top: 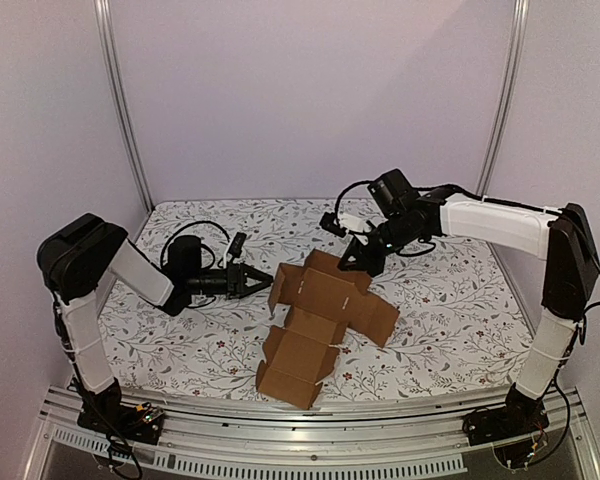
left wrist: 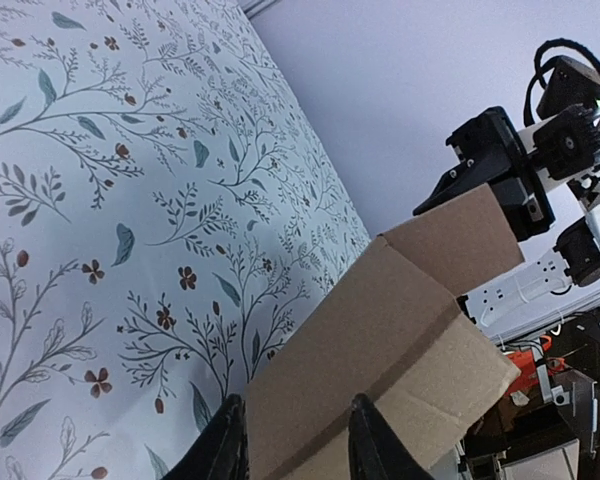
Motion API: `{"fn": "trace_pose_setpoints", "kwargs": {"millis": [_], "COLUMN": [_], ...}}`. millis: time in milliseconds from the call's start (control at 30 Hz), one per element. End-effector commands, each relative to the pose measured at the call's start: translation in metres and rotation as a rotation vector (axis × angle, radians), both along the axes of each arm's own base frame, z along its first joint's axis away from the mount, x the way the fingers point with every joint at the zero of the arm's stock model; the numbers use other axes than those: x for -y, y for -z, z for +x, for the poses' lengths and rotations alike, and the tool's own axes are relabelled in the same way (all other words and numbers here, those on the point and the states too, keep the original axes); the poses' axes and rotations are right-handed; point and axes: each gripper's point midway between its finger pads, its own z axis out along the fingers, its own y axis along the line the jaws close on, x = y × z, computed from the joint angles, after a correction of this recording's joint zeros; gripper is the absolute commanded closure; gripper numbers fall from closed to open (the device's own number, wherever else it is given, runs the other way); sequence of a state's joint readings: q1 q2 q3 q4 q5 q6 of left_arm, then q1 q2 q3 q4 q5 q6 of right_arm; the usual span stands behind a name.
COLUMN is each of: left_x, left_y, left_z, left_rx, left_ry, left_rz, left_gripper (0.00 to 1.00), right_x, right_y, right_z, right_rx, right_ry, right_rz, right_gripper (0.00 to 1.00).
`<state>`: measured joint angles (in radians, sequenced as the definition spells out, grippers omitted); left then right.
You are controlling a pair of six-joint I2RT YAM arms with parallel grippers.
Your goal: Fold the paper box
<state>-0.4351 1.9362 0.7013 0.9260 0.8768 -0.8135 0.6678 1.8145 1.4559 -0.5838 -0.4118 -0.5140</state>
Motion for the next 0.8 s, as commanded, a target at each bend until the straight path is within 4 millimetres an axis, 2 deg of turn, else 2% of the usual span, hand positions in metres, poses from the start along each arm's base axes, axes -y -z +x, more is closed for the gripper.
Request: {"fn": "trace_pose_setpoints", "kwargs": {"millis": [0, 167, 200, 333, 633, 767], "left_x": [0.003, 0.003, 0.003, 0.004, 0.006, 0.008], "left_y": [-0.02, -0.031, -0.028, -0.027, -0.042, -0.043], "left_z": [-0.009, -0.012, -0.011, -0.014, -0.019, -0.021], "left_rx": [0.06, 0.074, 0.052, 0.059, 0.092, 0.092], "left_ry": [0.065, 0.093, 0.097, 0.11, 0.138, 0.15], "left_rz": [-0.125, -0.235, -0.24, -0.237, -0.251, -0.252], "left_gripper": [0.65, 0.65, 0.66, 0.67, 0.67, 0.67], "right_x": [-0.004, -0.008, -0.008, -0.01, -0.015, -0.018], "right_y": [0.003, 0.002, 0.001, 0.002, 0.007, 0.011], "right_z": [0.002, 0.001, 0.001, 0.001, 0.001, 0.0], "right_rx": [-0.009, -0.01, -0.009, -0.008, 0.005, 0.019], "right_ry": [0.01, 0.007, 0.009, 0.015, 0.03, 0.038], "right_rz": [-0.018, -0.019, -0.018, -0.024, -0.064, -0.087], "right_gripper": [1.0, 1.0, 1.0, 1.0, 1.0, 1.0]}}
